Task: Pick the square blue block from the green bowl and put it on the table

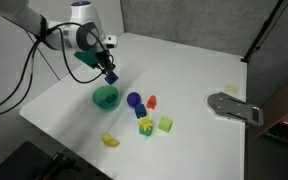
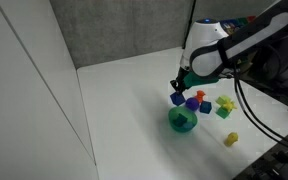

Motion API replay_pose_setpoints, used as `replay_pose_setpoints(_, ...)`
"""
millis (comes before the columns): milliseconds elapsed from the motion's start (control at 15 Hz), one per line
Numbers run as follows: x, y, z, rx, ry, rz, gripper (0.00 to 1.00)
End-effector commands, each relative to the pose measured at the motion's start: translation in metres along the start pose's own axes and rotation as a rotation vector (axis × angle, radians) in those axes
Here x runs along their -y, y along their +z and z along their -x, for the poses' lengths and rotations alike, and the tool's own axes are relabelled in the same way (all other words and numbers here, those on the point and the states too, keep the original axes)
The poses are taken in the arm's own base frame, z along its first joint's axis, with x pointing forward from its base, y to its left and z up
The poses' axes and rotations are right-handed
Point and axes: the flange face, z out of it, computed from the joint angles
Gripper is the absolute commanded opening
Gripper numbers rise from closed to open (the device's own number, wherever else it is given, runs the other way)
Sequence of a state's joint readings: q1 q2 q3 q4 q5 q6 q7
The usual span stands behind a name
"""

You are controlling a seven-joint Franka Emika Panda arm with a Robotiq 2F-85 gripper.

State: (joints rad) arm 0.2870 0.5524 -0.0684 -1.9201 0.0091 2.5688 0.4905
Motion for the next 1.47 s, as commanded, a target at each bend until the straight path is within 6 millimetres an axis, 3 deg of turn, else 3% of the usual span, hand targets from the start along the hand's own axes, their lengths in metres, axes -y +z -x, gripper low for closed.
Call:
replay_pose_setpoints(0,-0.006,-0.026,-0.024,-0.013,0.056,0.004,0.04)
replay_pose_setpoints(333,-0.018,-0.034,-0.058,-0.031,0.130,0.020,0.04)
replay_pose_setpoints(533,-0.031,-0.029,-0.070,-0.029,0.169,0.035,0.04)
replay_pose_setpoints(933,-0.049,0.020,-0.071,0.009,0.187,0.062,0.03)
replay_pose_setpoints(1200,-0.052,0.061,-0.060,0.058,0.182,0.073,0.03)
replay_pose_setpoints(1400,-0.053,0.079,-0.056,0.079,0.175,0.092,0.03)
